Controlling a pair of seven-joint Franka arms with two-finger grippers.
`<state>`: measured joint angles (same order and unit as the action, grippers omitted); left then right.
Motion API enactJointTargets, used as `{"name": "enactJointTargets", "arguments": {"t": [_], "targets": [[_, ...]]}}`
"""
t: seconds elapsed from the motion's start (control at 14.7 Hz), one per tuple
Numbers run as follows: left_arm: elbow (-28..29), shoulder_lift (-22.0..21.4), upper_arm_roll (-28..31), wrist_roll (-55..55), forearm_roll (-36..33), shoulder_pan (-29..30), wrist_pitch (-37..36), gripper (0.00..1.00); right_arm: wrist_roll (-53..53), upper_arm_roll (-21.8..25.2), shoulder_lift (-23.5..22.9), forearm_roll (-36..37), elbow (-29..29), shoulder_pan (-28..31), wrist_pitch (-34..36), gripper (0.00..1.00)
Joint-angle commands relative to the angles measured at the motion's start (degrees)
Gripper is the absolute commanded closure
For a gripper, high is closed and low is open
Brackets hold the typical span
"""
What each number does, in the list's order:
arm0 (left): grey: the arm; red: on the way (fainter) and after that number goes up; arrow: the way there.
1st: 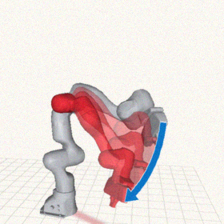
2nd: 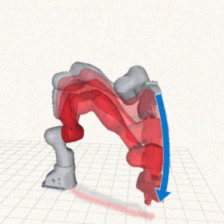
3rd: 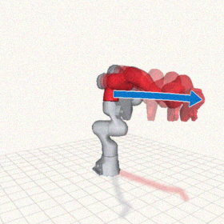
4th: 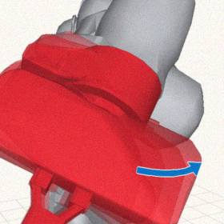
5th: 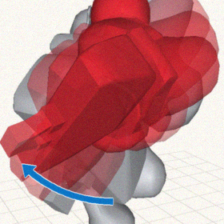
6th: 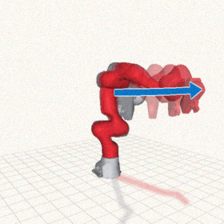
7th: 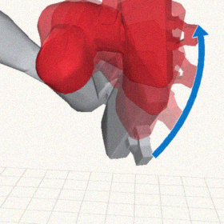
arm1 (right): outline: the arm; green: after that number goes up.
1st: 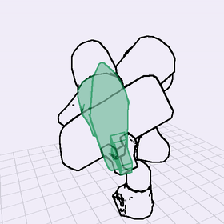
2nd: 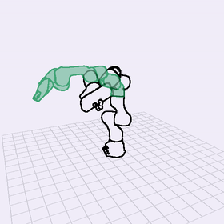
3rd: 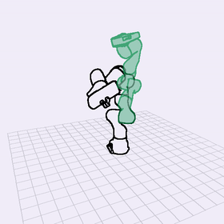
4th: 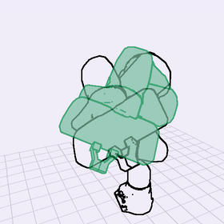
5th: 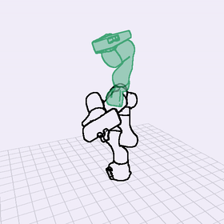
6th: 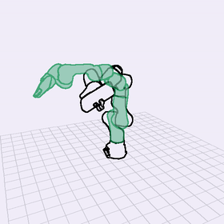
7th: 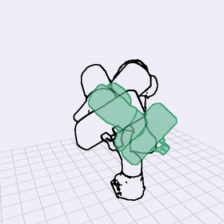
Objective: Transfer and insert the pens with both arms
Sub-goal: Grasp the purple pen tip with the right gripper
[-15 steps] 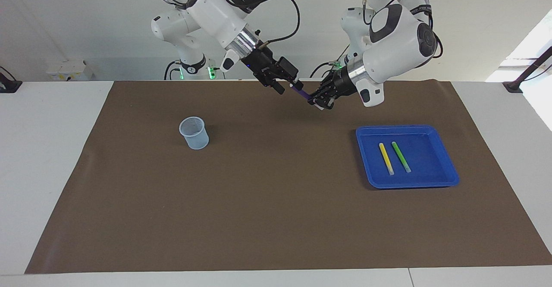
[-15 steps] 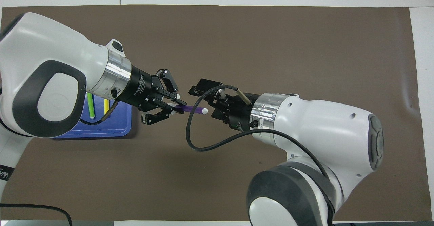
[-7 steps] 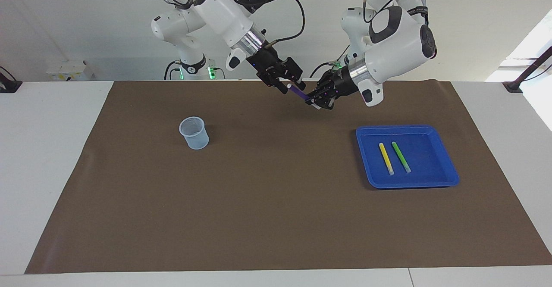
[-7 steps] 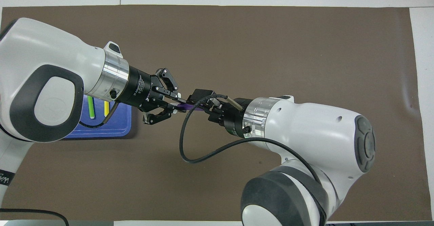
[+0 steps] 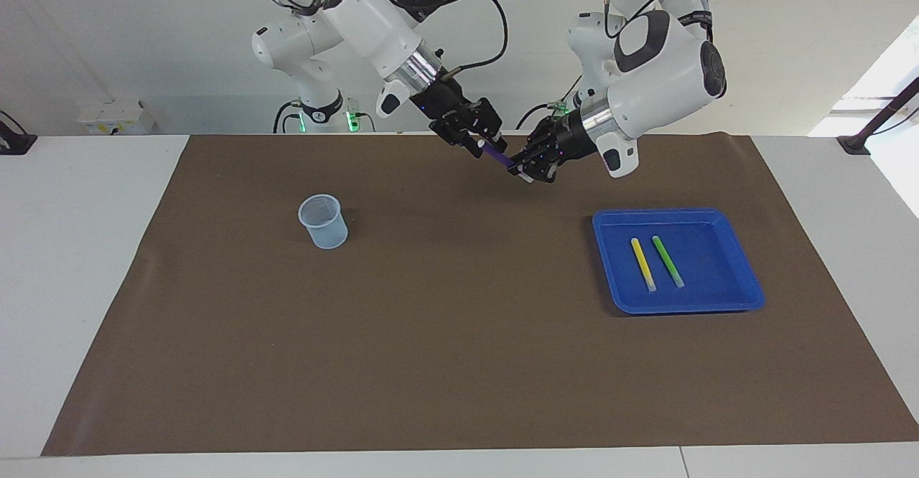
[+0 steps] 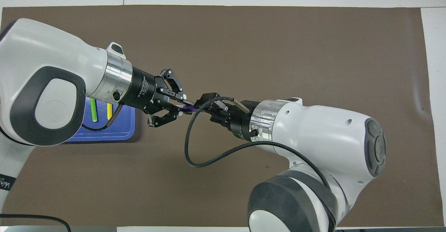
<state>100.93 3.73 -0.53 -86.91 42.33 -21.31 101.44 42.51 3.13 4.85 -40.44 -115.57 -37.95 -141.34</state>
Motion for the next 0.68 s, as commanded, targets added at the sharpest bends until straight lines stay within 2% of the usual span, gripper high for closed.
{"name": "enactJointTargets", "arguments": {"t": [0.0,0.14,0.27,0.48,0.61], "targets": [[1.99,-1.63,0.71,-0.72,1.18,-0.84,1.21,1.00,-0.41,0.12,-0.01,0.89,0.61,0.34,0.71,0.57],[1.99,-1.63,0.71,-0.72,1.18,-0.84,1.21,1.00,-0.41,0.12,0.08,0.89,0.61,0.34,0.71,0.64],[1.99,-1.63,0.71,-0.89,1.53,-0.84,1.30,1.00,-0.41,0.12,-0.01,0.89,0.61,0.51,0.80,0.81],[1.99,-1.54,0.71,-1.77,1.88,-0.93,2.36,1.00,-0.06,0.03,0.08,0.89,0.52,0.43,0.89,0.99],[1.99,-1.54,0.71,-1.77,1.97,-0.93,2.44,1.00,-0.05,0.03,0.08,0.89,0.52,0.43,1.06,1.00]]}}
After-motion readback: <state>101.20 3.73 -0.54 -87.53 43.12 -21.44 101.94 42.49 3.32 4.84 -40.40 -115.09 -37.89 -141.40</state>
